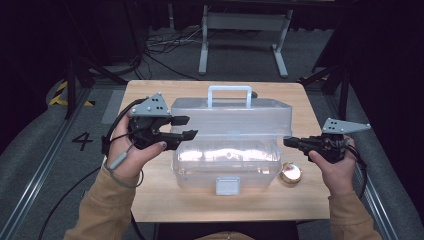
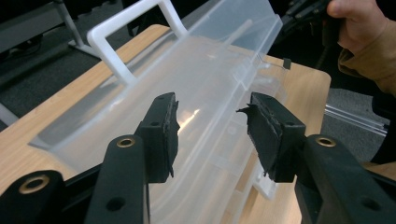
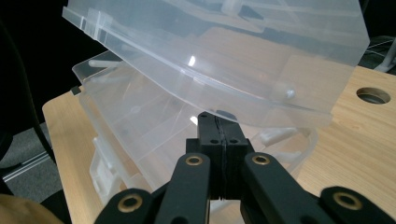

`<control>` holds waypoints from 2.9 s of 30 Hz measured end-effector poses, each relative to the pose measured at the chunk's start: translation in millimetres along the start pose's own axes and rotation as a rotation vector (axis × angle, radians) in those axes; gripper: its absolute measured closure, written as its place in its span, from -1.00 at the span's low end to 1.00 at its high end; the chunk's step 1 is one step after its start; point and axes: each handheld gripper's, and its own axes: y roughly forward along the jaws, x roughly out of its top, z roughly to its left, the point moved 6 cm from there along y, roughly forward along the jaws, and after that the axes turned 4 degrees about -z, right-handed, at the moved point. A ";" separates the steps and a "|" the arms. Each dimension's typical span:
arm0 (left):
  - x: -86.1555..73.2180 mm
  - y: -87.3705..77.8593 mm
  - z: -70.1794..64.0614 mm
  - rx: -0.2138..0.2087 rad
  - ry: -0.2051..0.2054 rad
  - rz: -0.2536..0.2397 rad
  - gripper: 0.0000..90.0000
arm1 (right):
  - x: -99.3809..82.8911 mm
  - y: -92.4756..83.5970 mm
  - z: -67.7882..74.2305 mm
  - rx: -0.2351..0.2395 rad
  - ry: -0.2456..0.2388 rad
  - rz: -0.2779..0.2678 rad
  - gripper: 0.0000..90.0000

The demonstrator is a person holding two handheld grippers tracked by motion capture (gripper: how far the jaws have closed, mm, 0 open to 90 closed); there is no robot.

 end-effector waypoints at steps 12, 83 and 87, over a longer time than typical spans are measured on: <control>-25.0 13.1 -1.0 -0.027 -0.046 0.019 0.18 | 14.1 3.5 -5.8 -0.028 0.029 -0.071 1.00; -60.1 34.3 56.6 0.165 -0.186 -0.038 0.84 | 8.4 12.7 -18.4 -0.265 -0.097 -0.125 0.03; -60.1 34.1 55.5 0.175 -0.173 -0.024 0.81 | 13.1 19.4 -21.7 -0.302 -0.125 -0.145 -0.08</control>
